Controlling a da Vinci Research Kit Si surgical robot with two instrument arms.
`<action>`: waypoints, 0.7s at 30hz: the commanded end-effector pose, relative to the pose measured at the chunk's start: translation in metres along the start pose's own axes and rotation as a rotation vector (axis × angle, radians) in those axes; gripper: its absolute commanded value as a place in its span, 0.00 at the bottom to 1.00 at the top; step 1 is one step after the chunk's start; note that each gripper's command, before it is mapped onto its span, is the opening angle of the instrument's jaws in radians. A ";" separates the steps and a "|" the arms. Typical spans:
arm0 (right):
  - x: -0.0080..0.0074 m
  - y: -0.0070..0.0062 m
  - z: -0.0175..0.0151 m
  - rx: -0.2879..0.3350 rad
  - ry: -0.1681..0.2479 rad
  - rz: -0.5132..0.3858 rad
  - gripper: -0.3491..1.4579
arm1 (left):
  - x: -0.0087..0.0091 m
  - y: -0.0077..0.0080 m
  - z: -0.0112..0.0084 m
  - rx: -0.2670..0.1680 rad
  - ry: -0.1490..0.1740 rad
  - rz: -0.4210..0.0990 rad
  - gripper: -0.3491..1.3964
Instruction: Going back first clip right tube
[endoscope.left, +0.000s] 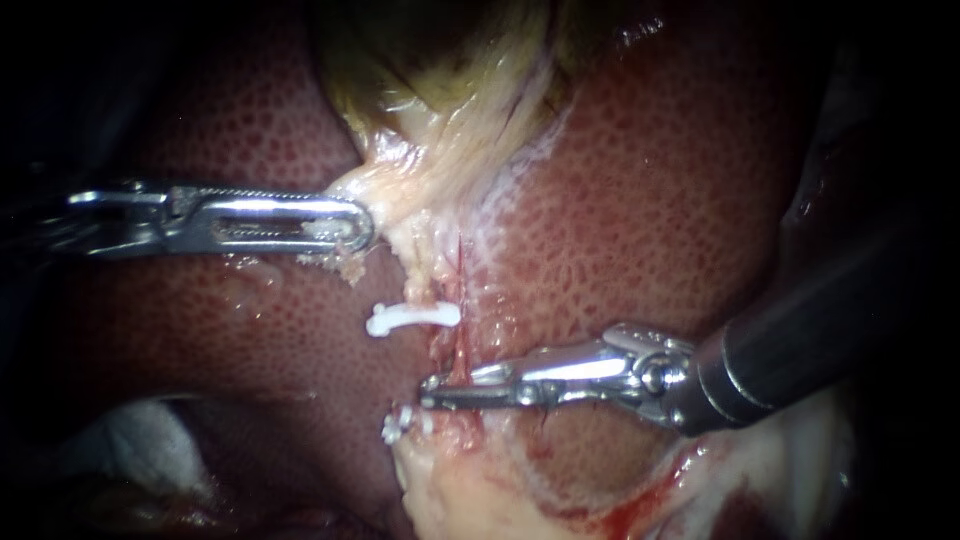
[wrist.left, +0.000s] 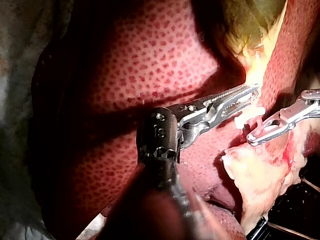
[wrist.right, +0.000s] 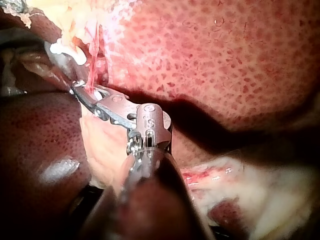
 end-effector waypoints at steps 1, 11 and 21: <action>0.0000 -0.0001 0.0000 -0.003 -0.003 -0.001 0.00 | 0.0000 0.0000 0.0000 0.000 0.000 0.000 0.00; 0.0001 0.0000 0.0005 0.016 0.031 -0.180 0.27 | -0.0001 -0.0001 0.0001 0.000 0.000 0.001 0.00; 0.0024 0.0012 0.0002 -0.057 0.096 -0.371 0.47 | -0.0002 -0.0001 0.0001 0.001 0.001 0.001 0.00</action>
